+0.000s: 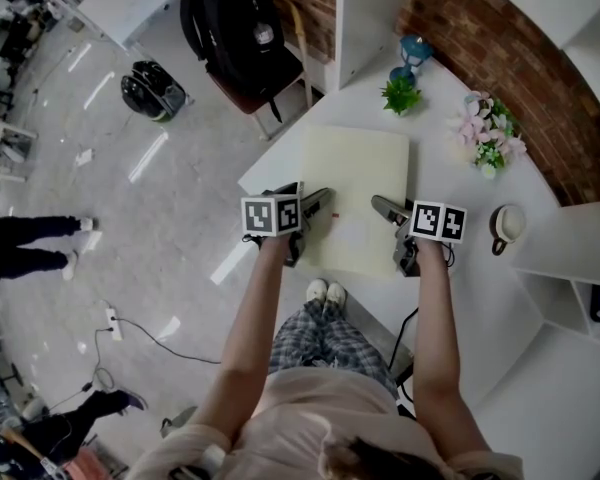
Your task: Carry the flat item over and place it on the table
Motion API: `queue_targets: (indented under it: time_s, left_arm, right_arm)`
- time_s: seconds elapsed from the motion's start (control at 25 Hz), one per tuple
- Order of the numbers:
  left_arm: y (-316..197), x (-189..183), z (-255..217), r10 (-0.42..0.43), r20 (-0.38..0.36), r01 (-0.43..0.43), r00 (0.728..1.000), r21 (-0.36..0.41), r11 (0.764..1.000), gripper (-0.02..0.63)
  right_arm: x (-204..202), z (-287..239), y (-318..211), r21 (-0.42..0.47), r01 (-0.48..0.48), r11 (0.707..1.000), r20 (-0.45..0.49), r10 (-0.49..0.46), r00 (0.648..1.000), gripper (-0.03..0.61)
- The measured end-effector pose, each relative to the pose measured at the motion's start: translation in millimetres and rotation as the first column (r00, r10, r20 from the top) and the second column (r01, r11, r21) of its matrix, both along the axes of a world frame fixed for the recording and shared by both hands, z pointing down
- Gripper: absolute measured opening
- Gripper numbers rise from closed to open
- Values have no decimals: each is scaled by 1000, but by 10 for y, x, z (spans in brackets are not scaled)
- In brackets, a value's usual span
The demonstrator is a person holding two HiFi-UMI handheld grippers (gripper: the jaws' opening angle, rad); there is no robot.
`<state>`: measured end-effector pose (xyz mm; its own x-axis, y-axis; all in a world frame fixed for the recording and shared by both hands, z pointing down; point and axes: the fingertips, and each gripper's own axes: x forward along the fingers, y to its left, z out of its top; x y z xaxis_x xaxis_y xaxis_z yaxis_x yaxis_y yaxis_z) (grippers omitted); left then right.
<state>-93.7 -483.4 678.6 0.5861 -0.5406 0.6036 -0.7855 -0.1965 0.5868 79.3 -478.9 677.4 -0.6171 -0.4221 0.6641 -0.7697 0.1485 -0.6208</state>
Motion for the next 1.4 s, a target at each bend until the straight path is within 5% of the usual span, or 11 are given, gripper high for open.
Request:
queue_targets:
  time_s: [0.32,0.68,0.8,1.0,1.2,1.4]
  left_arm:
    - [-14,-11,-45,-11,-13,12,1000,24,1000,347]
    - [36,-271,-655,-72,-10,73,997,178,981,342]
    - [107,-340,-1092,-90,-34,96,995,300,949,286]
    - [307,-451,-1817,-129,-52,137,990,515,846,168]
    - [536,-433,-2313,-116,-31,109,993,646,755,101]
    - [746,-417,-2616,-83,-12,67,996,718,692,47]
  right_arm:
    - [41,-74,-4,48,-17,999,5,16,1000,402]
    - [348,-645,51,225,-154,962,92,136,986,374]
    - [430,-1067,168,401,-123,908,27,123,992,280]
    - [417,-1799,396,634,-72,770,-36,123,992,203]
    - [533,-2237,571,750,-112,652,-28,201,979,97]
    - [599,-2573,742,812,-125,570,-28,251,967,31]
